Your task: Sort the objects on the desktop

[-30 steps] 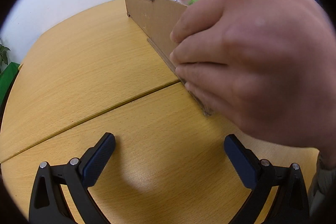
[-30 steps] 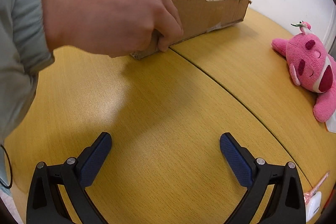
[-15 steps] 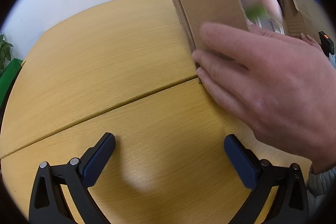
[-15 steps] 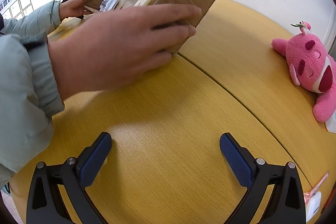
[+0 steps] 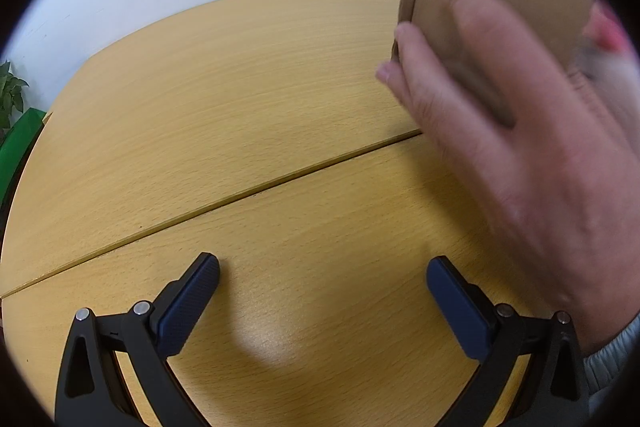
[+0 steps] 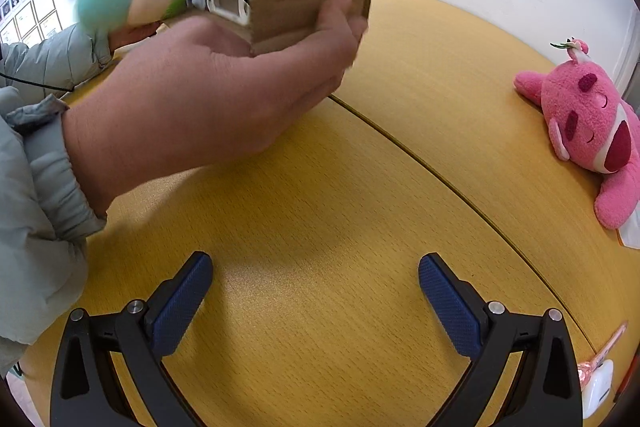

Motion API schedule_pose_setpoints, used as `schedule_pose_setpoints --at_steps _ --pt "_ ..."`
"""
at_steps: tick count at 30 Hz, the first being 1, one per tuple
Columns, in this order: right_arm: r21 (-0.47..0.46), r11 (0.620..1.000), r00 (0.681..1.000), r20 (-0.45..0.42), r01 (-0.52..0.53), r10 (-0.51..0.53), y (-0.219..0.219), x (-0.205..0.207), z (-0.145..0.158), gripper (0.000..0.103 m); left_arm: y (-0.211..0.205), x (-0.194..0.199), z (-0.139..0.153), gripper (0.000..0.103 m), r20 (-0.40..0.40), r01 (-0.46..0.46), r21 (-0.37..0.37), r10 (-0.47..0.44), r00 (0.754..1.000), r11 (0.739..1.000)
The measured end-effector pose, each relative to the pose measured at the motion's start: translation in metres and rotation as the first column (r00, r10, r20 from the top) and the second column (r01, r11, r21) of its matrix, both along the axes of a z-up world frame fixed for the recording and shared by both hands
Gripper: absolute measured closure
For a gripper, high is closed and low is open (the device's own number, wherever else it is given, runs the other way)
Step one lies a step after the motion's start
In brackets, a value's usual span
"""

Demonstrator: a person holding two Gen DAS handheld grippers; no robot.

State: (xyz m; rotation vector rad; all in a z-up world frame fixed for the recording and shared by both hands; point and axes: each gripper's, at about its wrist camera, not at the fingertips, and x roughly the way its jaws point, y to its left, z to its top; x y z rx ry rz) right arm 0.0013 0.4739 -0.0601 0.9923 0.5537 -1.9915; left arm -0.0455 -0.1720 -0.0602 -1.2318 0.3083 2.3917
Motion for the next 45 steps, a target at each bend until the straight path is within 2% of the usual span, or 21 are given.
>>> schedule_pose_setpoints --at_steps 17,23,41,45 --pt "0.002 1.000 1.000 0.003 0.023 -0.023 -0.001 -0.002 0.017 0.000 -0.003 -0.013 0.000 0.000 0.001 -0.002 -0.001 0.002 1.000 1.000" --pt "0.001 1.000 1.000 0.005 0.024 -0.024 -0.005 -0.003 0.006 0.000 -0.006 -0.023 -0.001 0.000 0.000 -0.005 -0.001 0.005 1.000 1.000" --pt "0.002 1.000 1.000 0.005 0.028 -0.028 -0.014 -0.015 0.023 0.000 -0.010 -0.067 -0.002 0.000 0.002 -0.009 -0.002 0.009 1.000 1.000" --pt "0.002 1.000 1.000 0.005 0.028 -0.028 -0.015 -0.017 0.025 0.000 -0.011 -0.057 -0.001 0.000 0.000 -0.008 -0.002 0.008 1.000 1.000"
